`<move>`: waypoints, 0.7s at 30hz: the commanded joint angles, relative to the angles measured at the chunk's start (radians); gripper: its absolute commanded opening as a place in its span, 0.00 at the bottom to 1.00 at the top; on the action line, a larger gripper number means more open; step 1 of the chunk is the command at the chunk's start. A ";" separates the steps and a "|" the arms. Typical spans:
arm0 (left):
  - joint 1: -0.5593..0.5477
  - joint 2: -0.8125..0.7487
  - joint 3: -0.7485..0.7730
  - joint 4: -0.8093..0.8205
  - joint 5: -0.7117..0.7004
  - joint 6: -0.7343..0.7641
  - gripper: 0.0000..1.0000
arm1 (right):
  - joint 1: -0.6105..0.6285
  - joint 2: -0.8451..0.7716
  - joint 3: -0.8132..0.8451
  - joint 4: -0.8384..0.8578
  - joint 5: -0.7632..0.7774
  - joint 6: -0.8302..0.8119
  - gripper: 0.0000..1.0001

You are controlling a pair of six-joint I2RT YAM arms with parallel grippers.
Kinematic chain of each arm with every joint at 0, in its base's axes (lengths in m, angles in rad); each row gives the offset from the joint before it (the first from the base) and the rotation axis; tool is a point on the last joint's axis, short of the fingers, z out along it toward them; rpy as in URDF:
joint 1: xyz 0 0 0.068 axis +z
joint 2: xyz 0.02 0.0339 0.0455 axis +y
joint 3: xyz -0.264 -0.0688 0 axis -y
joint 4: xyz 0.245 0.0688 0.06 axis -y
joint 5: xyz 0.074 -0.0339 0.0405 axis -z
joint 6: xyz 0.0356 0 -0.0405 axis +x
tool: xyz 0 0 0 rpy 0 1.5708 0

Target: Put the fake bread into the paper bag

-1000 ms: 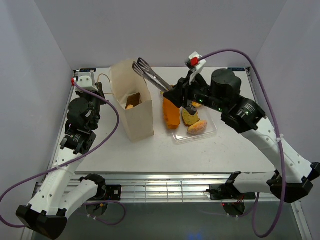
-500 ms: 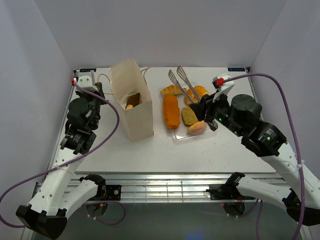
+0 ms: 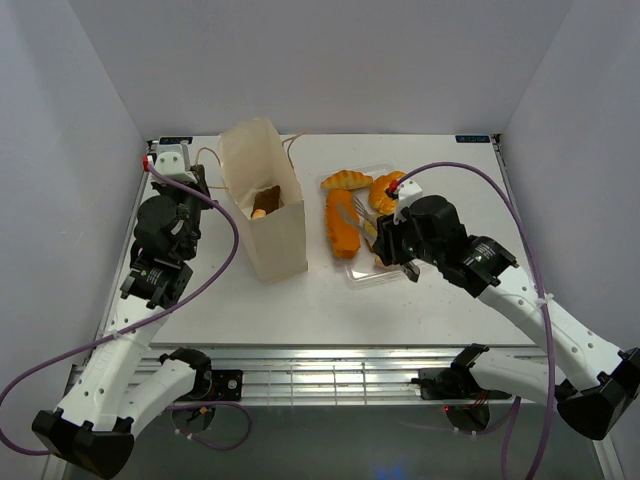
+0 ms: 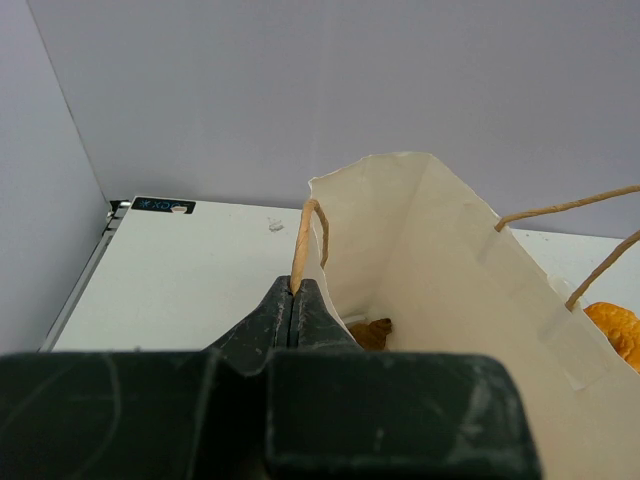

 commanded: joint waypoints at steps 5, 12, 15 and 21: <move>0.004 -0.002 0.007 -0.005 0.016 -0.008 0.00 | 0.046 0.022 -0.051 -0.033 0.014 -0.013 0.49; 0.004 -0.003 0.008 -0.007 0.021 -0.010 0.00 | 0.112 0.057 -0.074 -0.059 0.094 -0.012 0.51; 0.004 0.000 0.008 -0.008 0.021 -0.010 0.00 | 0.147 0.084 -0.068 -0.065 0.155 -0.009 0.52; 0.004 -0.002 0.007 -0.007 0.021 -0.010 0.00 | 0.195 0.158 -0.034 -0.080 0.241 -0.015 0.52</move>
